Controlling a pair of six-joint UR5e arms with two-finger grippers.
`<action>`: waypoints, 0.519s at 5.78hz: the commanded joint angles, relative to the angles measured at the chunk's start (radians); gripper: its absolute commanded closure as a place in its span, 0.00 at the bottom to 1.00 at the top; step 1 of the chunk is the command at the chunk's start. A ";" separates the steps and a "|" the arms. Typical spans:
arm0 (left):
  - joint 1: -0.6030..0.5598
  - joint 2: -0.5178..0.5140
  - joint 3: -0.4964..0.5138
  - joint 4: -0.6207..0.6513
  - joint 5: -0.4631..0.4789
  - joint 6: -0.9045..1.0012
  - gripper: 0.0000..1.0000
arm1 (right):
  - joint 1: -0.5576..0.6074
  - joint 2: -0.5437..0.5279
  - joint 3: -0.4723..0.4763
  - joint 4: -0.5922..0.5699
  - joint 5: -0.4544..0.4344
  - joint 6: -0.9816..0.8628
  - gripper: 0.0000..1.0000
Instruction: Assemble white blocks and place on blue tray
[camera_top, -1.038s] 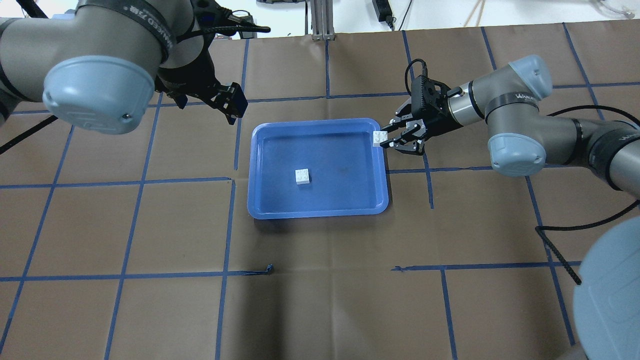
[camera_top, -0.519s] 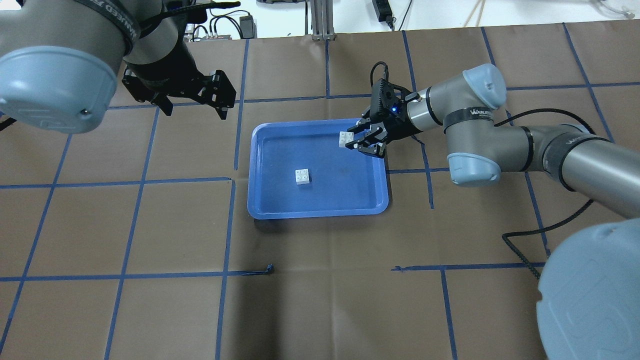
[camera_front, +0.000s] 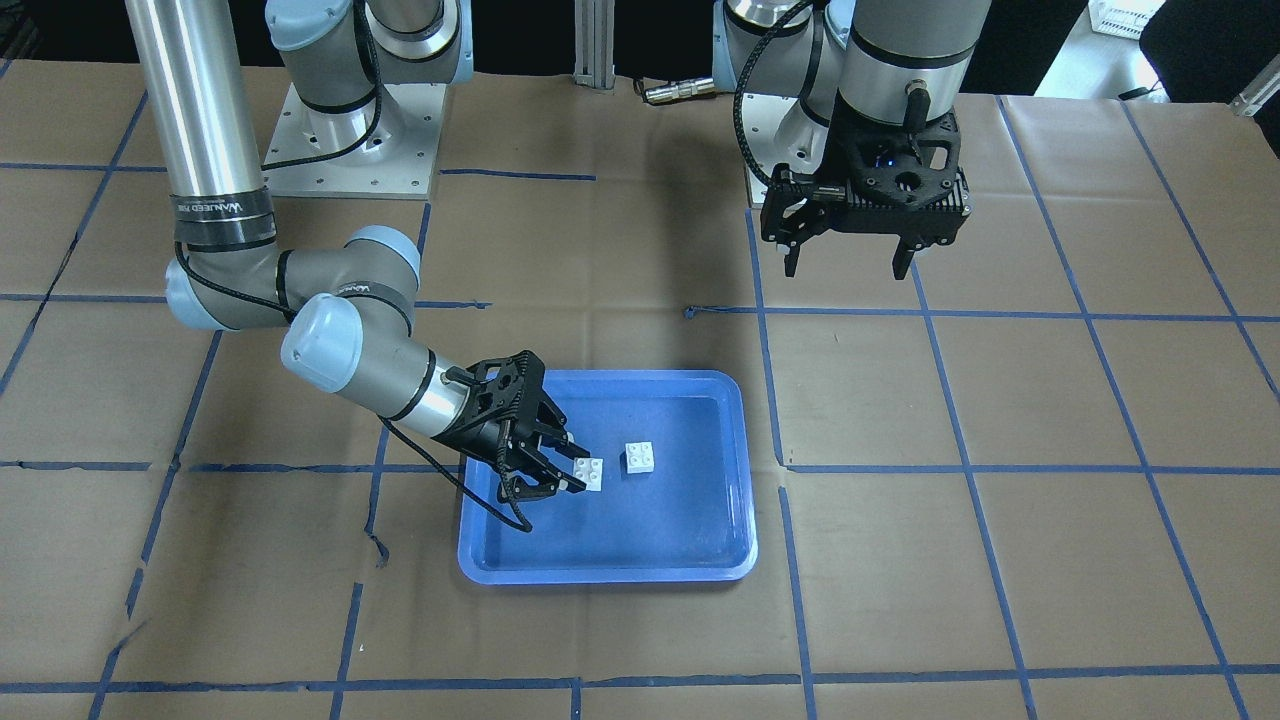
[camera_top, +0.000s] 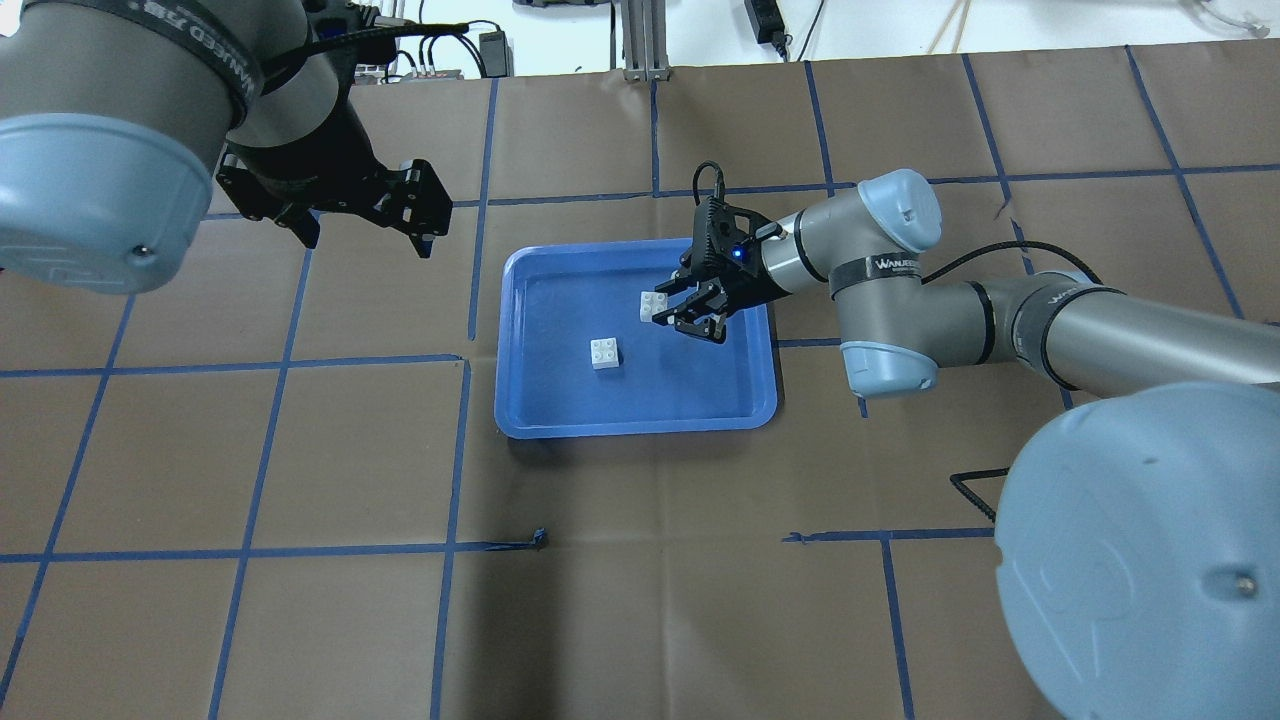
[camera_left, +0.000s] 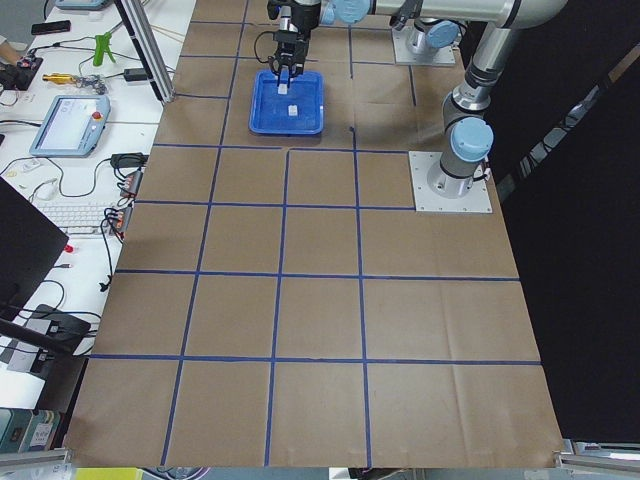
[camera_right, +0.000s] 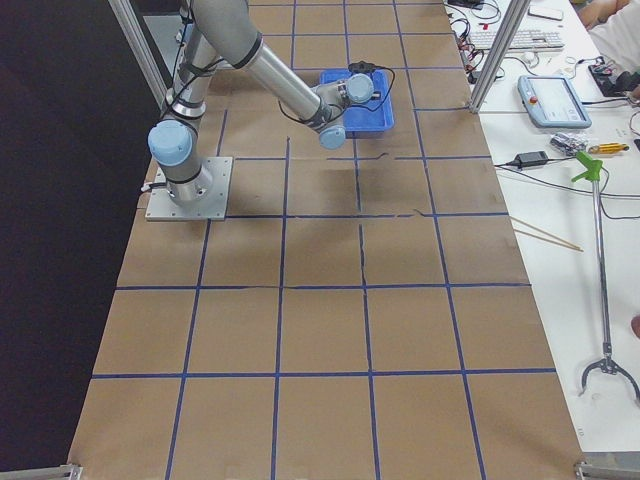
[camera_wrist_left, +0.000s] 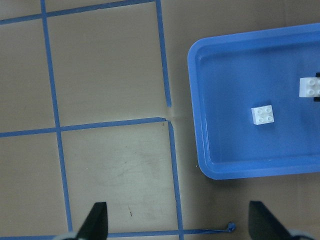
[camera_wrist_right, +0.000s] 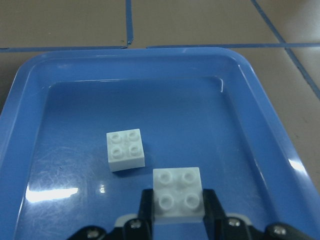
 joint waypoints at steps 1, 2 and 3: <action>-0.001 0.003 0.002 -0.002 -0.003 -0.002 0.00 | 0.026 0.024 0.008 -0.013 -0.003 0.000 0.70; -0.001 0.005 0.007 -0.002 -0.003 -0.002 0.00 | 0.026 0.025 0.032 -0.022 -0.003 -0.001 0.70; -0.001 0.005 0.007 -0.001 -0.003 -0.002 0.00 | 0.028 0.026 0.036 -0.033 -0.003 -0.001 0.70</action>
